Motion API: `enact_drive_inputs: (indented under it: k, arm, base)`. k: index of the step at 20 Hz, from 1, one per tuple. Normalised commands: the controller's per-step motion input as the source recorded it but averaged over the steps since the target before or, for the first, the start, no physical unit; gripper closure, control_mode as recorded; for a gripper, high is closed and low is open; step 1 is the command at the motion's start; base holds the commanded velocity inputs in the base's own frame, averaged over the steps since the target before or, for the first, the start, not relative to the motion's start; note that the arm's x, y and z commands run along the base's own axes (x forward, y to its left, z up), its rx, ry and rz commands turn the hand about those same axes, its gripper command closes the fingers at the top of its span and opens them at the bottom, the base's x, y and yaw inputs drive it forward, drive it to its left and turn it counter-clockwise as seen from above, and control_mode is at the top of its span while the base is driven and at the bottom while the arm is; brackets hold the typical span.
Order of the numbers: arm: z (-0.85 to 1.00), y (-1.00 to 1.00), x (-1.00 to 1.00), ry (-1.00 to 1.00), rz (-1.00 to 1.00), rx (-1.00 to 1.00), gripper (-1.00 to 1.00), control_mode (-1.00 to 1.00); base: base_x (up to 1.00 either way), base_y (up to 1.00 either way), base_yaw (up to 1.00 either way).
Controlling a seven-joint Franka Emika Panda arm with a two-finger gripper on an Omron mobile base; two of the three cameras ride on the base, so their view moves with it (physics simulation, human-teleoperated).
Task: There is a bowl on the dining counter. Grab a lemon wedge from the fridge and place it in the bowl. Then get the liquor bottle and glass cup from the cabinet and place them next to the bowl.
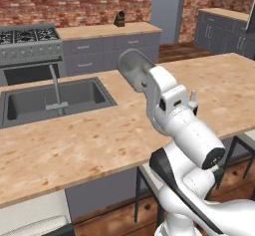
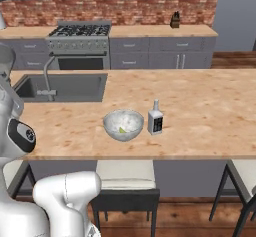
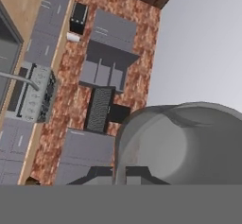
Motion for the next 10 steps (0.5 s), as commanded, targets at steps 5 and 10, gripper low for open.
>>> enact_drive_inputs:
  k: [5,10]
  arm:
    - [0.0,-0.01,0.96,0.48,0.0,0.04,1.0,-1.0]
    - [-0.01,-0.02,0.81,0.56,0.0,0.01,1.0,-1.0]
  base:
    - [0.0,0.0,0.0]
    - [0.0,0.0,0.0]
